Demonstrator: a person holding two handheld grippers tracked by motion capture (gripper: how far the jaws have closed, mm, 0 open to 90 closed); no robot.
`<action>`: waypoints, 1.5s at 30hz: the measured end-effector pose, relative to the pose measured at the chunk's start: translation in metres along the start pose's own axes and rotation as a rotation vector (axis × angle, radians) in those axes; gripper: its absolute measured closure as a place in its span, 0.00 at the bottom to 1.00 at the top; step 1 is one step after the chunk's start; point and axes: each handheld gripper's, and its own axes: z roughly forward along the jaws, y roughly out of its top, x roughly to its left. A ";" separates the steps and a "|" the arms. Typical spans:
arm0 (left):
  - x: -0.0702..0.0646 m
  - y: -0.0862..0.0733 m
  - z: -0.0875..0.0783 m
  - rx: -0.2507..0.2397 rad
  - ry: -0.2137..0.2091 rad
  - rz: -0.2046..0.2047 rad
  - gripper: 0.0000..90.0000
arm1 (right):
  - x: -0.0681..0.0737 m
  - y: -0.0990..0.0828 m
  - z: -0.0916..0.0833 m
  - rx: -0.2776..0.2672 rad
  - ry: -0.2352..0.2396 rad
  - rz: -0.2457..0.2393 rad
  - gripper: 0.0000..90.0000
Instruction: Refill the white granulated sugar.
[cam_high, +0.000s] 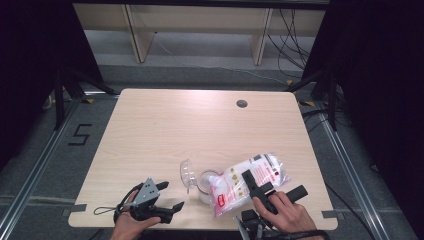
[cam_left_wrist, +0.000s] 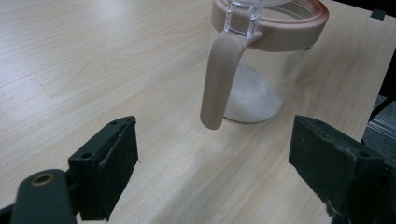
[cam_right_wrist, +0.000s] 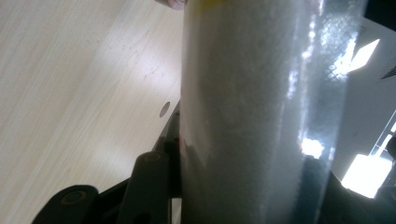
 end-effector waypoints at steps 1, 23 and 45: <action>0.000 0.000 0.000 -0.002 -0.001 -0.001 0.17 | 0.000 0.000 0.000 0.000 0.000 0.000 0.73; 0.001 0.000 0.000 -0.007 -0.001 0.012 0.17 | 0.008 -0.002 -0.011 0.022 0.017 0.054 0.74; 0.001 0.000 -0.001 -0.008 0.005 -0.015 0.17 | 0.004 -0.011 -0.008 0.038 0.022 0.033 0.74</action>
